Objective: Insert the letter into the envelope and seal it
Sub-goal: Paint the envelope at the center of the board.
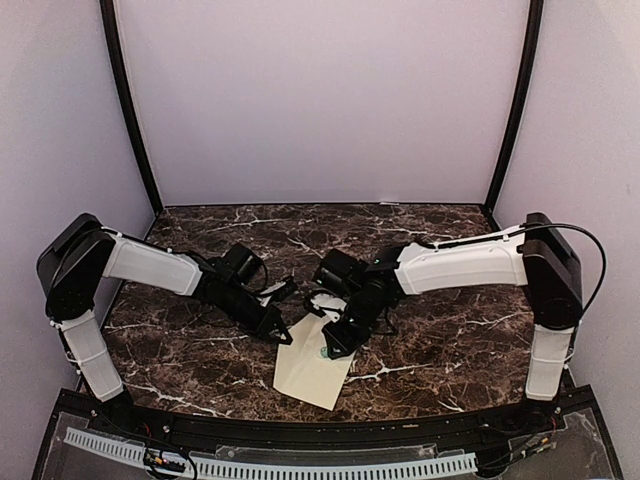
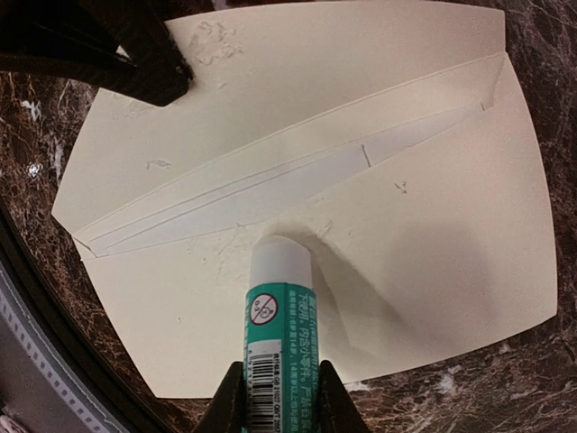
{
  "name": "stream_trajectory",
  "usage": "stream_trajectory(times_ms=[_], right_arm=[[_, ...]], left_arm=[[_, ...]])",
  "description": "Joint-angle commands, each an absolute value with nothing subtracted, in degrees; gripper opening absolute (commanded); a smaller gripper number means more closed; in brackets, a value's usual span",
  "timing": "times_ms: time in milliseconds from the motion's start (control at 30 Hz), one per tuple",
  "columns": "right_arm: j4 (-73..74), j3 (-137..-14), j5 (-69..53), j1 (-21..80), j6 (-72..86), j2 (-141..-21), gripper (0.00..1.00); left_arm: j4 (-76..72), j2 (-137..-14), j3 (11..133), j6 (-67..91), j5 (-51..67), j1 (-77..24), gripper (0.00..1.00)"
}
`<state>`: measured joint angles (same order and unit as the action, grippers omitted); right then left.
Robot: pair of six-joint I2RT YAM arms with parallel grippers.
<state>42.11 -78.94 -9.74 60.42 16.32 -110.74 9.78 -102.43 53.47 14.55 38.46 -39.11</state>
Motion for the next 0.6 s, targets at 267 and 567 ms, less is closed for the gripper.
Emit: stream_trajectory(times_ms=[267,567], right_arm=[[48.3,-76.9,3.2,56.5,14.9,-115.1,0.01],[50.3,-80.4,-1.0,58.6,14.4,-115.0,0.01]], left_arm=[[12.0,-102.0,54.1,13.6,38.6,-38.9,0.00],[11.8,-102.0,54.0,13.9,38.4,-39.0,0.00]])
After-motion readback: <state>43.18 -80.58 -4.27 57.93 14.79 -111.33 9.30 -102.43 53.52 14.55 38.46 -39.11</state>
